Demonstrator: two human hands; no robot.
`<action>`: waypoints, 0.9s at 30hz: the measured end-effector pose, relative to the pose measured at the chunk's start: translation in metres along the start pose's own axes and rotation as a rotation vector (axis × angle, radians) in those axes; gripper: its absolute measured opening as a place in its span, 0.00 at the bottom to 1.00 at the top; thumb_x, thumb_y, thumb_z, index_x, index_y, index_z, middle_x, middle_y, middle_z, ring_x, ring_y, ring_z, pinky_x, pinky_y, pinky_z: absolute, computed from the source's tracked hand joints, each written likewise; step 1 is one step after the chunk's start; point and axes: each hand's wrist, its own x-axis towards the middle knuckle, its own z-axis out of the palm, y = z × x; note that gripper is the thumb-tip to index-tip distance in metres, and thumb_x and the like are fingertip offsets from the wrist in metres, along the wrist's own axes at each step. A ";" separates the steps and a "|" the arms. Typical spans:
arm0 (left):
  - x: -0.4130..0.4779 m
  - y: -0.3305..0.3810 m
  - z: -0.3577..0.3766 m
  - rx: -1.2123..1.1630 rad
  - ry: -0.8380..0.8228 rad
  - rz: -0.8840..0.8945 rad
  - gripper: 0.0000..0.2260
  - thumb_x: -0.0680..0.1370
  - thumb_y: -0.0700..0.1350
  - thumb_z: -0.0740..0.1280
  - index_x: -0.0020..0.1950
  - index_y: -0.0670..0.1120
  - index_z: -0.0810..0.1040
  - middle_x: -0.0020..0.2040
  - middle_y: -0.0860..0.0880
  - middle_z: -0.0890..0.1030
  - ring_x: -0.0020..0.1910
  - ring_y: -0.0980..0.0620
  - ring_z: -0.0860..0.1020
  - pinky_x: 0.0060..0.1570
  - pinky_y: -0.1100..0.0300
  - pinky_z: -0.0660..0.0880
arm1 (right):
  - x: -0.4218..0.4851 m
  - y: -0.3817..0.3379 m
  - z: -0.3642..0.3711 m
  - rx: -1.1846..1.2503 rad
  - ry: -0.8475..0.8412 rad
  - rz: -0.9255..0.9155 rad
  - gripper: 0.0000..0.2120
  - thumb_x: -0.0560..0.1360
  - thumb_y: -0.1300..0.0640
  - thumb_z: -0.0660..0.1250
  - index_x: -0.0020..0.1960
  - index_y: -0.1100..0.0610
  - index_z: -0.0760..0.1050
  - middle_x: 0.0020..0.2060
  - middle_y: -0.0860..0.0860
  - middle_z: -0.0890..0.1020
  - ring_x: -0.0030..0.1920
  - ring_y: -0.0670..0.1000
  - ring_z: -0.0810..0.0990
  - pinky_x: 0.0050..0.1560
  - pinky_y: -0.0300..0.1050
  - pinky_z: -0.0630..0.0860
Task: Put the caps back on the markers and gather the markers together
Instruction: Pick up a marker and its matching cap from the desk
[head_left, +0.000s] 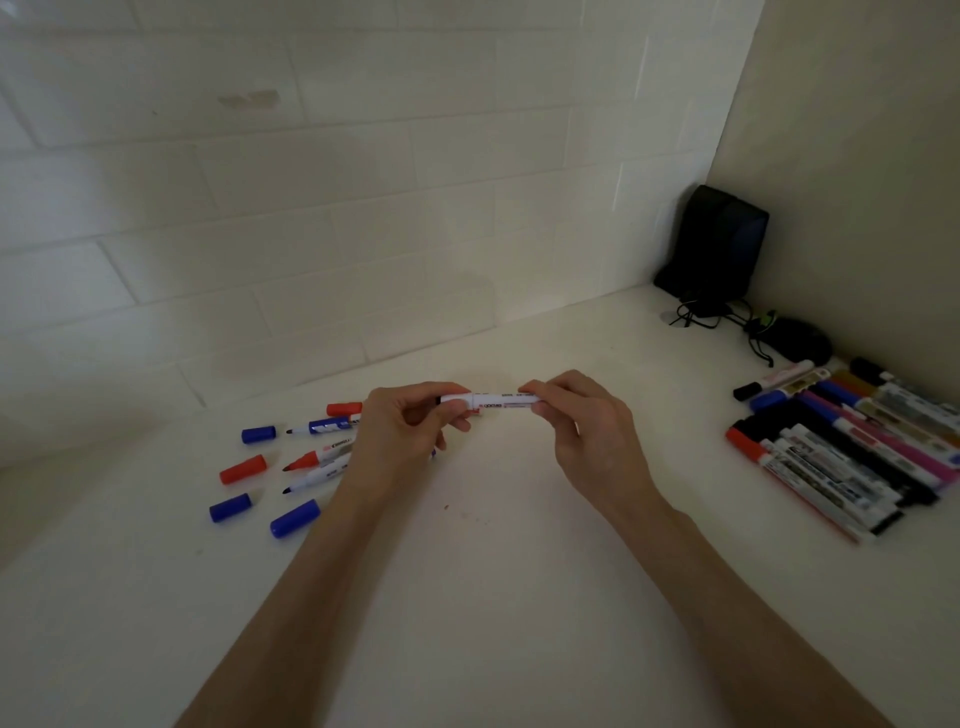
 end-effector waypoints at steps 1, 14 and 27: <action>0.000 -0.001 -0.001 0.008 -0.007 -0.005 0.07 0.79 0.38 0.68 0.54 0.43 0.85 0.38 0.49 0.86 0.31 0.56 0.81 0.31 0.60 0.78 | 0.000 0.002 0.000 -0.003 -0.025 -0.005 0.11 0.79 0.63 0.66 0.59 0.58 0.82 0.44 0.51 0.81 0.41 0.51 0.78 0.41 0.44 0.76; -0.005 -0.008 0.009 0.387 -0.036 0.166 0.08 0.79 0.47 0.68 0.58 0.55 0.80 0.49 0.59 0.82 0.45 0.64 0.79 0.41 0.73 0.72 | -0.001 0.001 -0.004 0.083 -0.311 0.099 0.06 0.79 0.48 0.68 0.54 0.46 0.79 0.43 0.43 0.82 0.41 0.46 0.80 0.44 0.48 0.76; -0.011 -0.003 0.028 0.318 -0.028 0.224 0.11 0.80 0.46 0.67 0.62 0.54 0.78 0.49 0.60 0.82 0.47 0.56 0.81 0.38 0.67 0.73 | 0.024 0.085 -0.053 -0.381 -0.531 0.150 0.13 0.75 0.66 0.69 0.54 0.52 0.83 0.48 0.51 0.82 0.48 0.55 0.81 0.47 0.48 0.75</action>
